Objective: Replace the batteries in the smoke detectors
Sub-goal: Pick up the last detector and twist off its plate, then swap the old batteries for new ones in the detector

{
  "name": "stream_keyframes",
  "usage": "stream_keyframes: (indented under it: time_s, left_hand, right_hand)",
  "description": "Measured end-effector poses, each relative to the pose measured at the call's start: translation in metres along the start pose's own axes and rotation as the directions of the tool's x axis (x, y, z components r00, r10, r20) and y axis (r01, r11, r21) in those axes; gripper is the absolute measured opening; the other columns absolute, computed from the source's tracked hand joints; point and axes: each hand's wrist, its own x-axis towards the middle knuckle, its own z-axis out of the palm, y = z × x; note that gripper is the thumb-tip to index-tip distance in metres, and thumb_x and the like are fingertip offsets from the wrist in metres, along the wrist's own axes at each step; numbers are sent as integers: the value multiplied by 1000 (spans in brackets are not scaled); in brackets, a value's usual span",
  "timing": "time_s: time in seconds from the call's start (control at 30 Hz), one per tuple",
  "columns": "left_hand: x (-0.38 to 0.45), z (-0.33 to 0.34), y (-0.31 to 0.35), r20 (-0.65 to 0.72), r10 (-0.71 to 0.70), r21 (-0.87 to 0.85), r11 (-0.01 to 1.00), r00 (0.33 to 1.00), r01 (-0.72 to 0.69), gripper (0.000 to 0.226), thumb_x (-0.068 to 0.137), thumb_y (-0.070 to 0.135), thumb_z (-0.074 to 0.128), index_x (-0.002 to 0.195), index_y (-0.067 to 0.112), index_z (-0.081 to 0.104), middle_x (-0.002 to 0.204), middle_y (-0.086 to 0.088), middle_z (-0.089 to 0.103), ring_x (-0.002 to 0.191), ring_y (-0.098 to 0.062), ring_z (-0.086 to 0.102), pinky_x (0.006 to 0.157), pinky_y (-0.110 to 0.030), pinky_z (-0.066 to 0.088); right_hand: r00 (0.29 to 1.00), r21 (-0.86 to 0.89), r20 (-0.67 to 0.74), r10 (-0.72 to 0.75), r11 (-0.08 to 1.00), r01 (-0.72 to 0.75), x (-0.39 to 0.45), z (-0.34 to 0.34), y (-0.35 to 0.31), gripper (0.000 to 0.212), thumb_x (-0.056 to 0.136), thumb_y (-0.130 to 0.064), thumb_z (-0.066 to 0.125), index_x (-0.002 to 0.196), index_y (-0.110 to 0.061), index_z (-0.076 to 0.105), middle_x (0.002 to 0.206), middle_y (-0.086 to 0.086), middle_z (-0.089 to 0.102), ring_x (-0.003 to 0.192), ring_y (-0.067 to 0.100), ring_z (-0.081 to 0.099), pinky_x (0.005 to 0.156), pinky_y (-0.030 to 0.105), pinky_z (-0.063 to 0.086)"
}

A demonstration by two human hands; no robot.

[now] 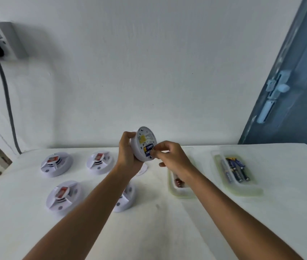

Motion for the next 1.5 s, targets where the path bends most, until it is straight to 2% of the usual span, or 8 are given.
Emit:
stream_keyframes:
  time_s: [0.17,0.37,0.87,1.0,1.23,1.3,1.37,1.5]
  left_hand:
    - [10,74,-46,8,55,11,998,998,-55,38,92,41,40,93,10,61,79,-8,54,73,-21,54,64,-33,40]
    - [20,138,-90,-35,71,27,997,997,-70,68,70,46,55,124,5,57,95,-12,57,84,-26,56,63,-34,46]
    - [29,181,-142,79,82,71,994,993,-87,52,71,43,51,113,13,59,99,-11,56,91,-25,55,65,-31,48]
    - [32,182,-141,36,123,128,984,992,-127,54,63,44,59,109,17,63,100,-11,58,91,-28,55,64,-32,46]
    - [39,175,-145,9,138,189,972,990,-137,62,60,49,63,114,19,64,106,-14,60,94,-30,57,73,-38,48]
    - [42,171,-144,-30,149,200,970,988,-140,64,60,50,64,115,17,65,108,-13,61,99,-31,57,79,-41,48]
    - [43,167,-142,-75,147,199,971,986,-130,63,57,51,65,112,20,66,110,-12,62,101,-30,58,82,-42,48]
    - [41,163,-139,-116,99,161,984,988,-80,47,65,44,61,106,23,66,108,-12,62,99,-30,58,80,-40,49]
  right_hand:
    - [1000,75,-12,-7,997,8,-7,-76,18,20,80,-16,73,99,-16,66,107,2,67,89,22,68,72,34,56]
    - [997,209,35,65,975,-71,-20,-146,38,21,79,-17,76,93,-23,61,116,0,63,100,19,63,76,37,55]
    - [994,143,-50,101,985,-93,-29,-210,59,31,75,-13,80,91,-14,54,106,9,67,80,21,67,67,29,56]
    - [984,47,-157,89,995,-82,-26,-209,57,27,74,-21,79,91,-15,60,95,5,69,86,23,67,78,39,56]
    - [974,533,-119,193,840,-101,-19,-215,44,17,80,9,66,89,-3,58,81,18,66,65,25,67,64,35,58]
    - [971,301,-216,107,953,-38,-12,-223,45,12,80,6,69,86,-2,62,81,14,66,66,25,69,63,34,59]
    - [974,-202,-226,-2,978,-44,-4,-232,51,11,77,-1,73,83,-7,66,82,10,67,69,23,68,58,30,56]
    - [983,-764,-92,161,621,-174,9,-233,75,10,78,-1,70,83,-4,62,95,15,67,78,25,65,61,25,48]
